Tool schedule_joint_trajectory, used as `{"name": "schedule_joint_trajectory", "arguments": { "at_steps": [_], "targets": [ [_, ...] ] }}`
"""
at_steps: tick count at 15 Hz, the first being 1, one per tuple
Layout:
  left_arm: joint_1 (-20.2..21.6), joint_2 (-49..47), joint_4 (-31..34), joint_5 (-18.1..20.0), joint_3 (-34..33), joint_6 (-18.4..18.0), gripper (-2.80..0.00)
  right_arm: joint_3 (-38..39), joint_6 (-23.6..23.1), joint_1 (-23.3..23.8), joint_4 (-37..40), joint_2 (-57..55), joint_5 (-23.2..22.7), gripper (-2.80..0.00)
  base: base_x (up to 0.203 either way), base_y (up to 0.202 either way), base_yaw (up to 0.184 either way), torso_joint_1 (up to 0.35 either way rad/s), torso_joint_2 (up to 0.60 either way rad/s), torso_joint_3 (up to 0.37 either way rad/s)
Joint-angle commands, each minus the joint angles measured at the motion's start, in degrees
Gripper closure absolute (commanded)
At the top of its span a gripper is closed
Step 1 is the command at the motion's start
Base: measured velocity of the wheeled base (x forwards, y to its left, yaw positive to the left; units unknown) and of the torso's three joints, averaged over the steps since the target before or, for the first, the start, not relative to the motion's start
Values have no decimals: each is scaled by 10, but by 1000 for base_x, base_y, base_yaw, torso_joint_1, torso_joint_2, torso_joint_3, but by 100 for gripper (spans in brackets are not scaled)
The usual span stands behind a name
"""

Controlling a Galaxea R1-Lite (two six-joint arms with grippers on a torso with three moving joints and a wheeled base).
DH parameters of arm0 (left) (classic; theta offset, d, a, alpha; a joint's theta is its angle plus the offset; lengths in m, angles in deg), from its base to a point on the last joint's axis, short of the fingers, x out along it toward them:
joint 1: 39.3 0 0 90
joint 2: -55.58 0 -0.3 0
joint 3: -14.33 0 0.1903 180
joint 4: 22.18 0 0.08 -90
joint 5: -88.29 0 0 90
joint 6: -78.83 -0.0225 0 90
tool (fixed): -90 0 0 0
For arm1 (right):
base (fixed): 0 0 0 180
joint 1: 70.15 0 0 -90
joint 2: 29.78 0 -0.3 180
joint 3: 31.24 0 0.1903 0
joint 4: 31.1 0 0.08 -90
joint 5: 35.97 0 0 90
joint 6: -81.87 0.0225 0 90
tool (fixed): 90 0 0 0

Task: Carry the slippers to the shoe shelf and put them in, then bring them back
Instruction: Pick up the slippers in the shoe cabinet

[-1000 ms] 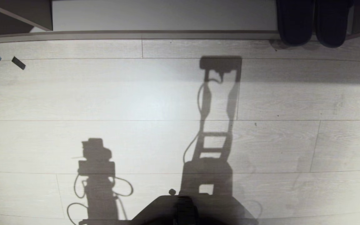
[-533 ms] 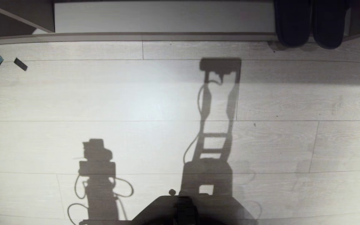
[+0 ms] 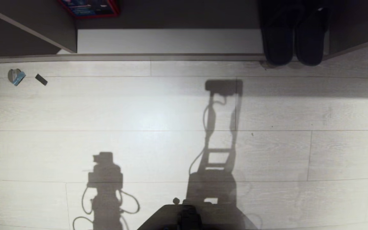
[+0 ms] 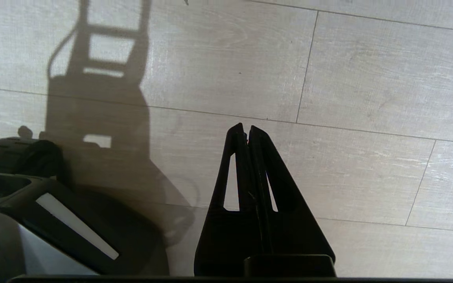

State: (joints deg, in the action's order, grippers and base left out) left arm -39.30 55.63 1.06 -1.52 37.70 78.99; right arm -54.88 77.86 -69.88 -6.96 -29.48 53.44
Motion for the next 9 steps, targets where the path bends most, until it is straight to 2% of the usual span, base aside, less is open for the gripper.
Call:
{"name": "schedule_joint_trajectory", "arguments": {
  "at_steps": [1,9],
  "targets": [
    [0,0,0,0,0,0,0,0,0,0,0,-3,0,0,0,0,0,1,6,198],
    [0,0,0,0,0,-1,0,0,5,0,0,-3,1,0,0,0,0,5,1,202]
  ]
}}
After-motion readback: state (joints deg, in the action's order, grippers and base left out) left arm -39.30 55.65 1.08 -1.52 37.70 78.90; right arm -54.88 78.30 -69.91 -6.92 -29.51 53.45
